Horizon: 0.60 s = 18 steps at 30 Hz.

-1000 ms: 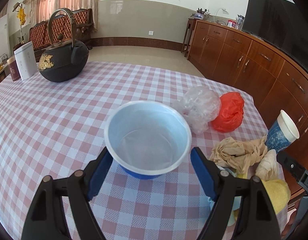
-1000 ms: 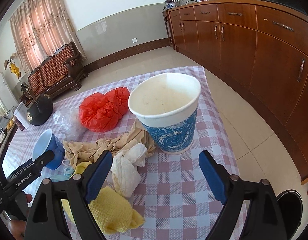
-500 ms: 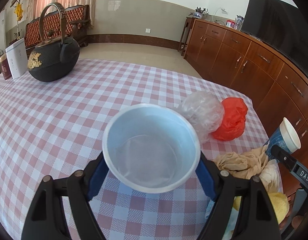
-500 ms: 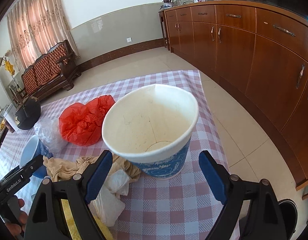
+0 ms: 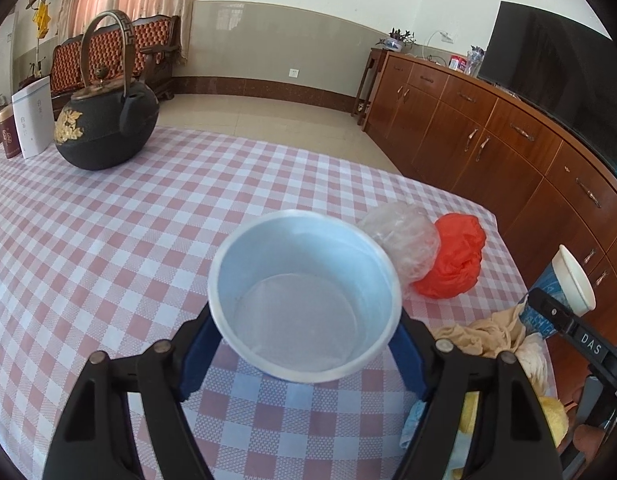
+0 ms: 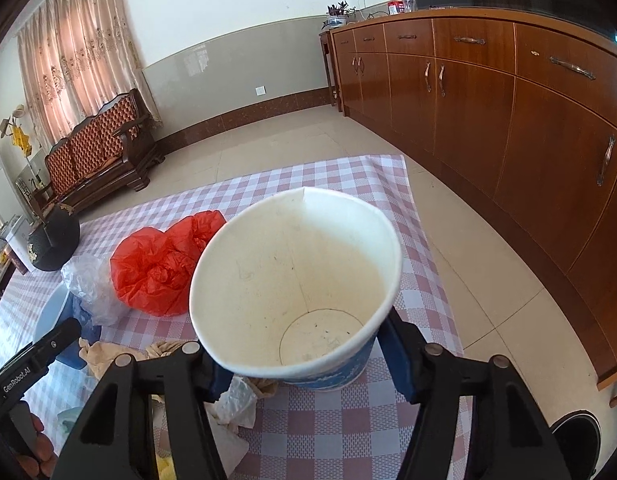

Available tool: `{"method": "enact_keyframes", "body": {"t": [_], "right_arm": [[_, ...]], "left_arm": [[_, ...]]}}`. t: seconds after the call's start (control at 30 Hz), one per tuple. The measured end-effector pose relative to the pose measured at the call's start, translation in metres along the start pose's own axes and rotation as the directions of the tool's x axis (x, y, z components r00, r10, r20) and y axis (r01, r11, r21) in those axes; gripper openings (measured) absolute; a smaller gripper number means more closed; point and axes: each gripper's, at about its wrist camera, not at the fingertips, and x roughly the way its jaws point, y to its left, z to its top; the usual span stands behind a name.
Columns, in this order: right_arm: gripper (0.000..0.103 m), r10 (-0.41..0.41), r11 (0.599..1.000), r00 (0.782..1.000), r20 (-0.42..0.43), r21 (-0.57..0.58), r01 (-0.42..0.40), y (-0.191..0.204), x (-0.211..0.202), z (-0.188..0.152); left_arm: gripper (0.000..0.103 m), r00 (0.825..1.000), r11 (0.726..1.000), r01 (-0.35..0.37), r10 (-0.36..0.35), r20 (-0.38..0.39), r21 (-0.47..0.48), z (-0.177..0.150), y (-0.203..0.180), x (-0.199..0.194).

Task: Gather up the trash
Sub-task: 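Grasp the blue bowl with the left tool while the right tool grasps the blue-patterned paper cup, then carry the blue bowl and paper cup over the black bin with both tools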

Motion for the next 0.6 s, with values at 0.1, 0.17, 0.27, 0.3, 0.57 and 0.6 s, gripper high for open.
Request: {"method": "enact_keyframes", "body": {"t": [0.1, 0.17, 0.27, 0.3, 0.57, 0.6], "right_arm": [[0.063, 0.003, 1.000, 1.000, 0.027, 0.001, -0.003, -0.001, -0.011, 0.001], [0.063, 0.007, 1.000, 0.999, 0.043, 0.009, -0.007, -0.004, -0.021, 0.001], [0.063, 0.021, 1.000, 0.999, 0.047, 0.015, -0.021, -0.007, -0.036, -0.002], [0.063, 0.025, 1.000, 0.998, 0.049, 0.013, -0.026, -0.007, -0.042, -0.004], [0.063, 0.062, 0.998, 0.997, 0.049, 0.006, -0.063, -0.009, -0.093, -0.028], [0.063, 0.065, 0.998, 0.997, 0.050, 0.006, -0.066, -0.011, -0.101, -0.032]], "left_arm": [[0.077, 1.000, 1.000, 0.007, -0.007, 0.007, 0.006, -0.002, 0.000, -0.006], [0.077, 1.000, 1.000, 0.011, -0.011, 0.018, 0.010, -0.003, -0.001, -0.014], [0.077, 0.999, 1.000, 0.016, -0.017, 0.032, 0.024, -0.005, -0.002, -0.028], [0.077, 0.999, 0.999, 0.018, -0.019, 0.035, 0.030, -0.006, -0.004, -0.032], [0.077, 0.997, 0.995, 0.068, -0.071, 0.041, 0.068, -0.020, -0.020, -0.072], [0.077, 0.996, 0.994, 0.079, -0.082, 0.041, 0.075, -0.023, -0.023, -0.077]]}}
